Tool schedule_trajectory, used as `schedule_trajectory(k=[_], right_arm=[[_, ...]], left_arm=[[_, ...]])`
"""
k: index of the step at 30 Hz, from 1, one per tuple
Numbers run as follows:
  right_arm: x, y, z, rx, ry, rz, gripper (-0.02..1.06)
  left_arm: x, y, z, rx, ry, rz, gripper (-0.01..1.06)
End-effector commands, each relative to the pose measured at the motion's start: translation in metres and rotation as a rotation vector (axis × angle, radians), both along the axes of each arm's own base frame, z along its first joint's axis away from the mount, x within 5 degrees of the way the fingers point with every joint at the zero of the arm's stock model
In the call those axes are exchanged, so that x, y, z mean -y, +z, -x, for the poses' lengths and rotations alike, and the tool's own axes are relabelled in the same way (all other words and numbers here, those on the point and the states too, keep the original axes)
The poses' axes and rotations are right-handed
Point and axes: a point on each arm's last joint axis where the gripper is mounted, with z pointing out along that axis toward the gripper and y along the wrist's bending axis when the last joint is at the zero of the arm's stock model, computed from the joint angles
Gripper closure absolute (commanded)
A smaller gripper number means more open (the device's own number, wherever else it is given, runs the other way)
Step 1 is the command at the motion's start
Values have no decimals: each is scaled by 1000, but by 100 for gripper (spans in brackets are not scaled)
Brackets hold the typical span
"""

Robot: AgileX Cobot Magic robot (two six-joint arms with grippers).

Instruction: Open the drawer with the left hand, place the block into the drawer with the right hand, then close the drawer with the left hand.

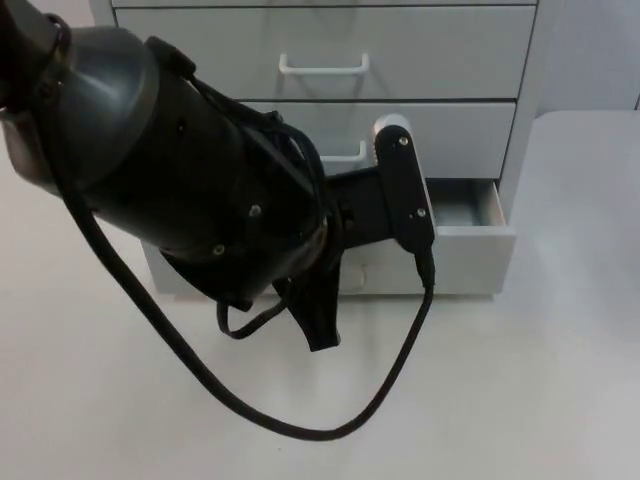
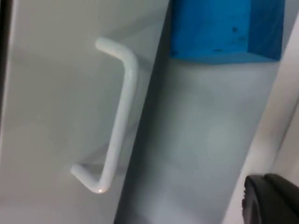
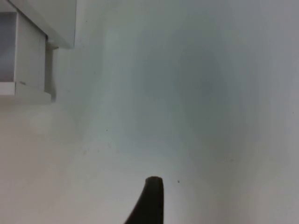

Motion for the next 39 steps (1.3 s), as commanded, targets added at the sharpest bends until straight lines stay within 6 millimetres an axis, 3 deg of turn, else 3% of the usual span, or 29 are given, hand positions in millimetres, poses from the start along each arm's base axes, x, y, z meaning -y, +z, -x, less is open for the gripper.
schedule_trajectory(k=[1, 4, 7, 14, 18, 21, 26, 39], right_arm=[[1, 3, 1, 24, 5, 3, 27], [1, 3, 0, 35, 5, 3, 27], [1, 4, 0, 42, 5, 2, 27], [1, 4, -1, 43, 5, 2, 27], [1, 4, -1, 46, 5, 2, 27], [1, 4, -1, 46, 5, 2, 27], [1, 4, -1, 46, 5, 2, 27], [1, 4, -2, 57, 6, 3, 27]], left_arm=[[1, 6, 1, -4, 6, 20, 105], [2, 20, 3, -8, -10, 70, 105], [5, 19, 5, -37, -28, 96, 105], [6, -8, 3, -61, -61, 18, 105], [-1, -23, -3, -53, 5, 7, 105], [-13, -32, -19, -56, 79, 9, 105], [-26, -29, -39, -46, 149, 44, 105], [-24, -17, -77, 8, 194, 124, 105]])
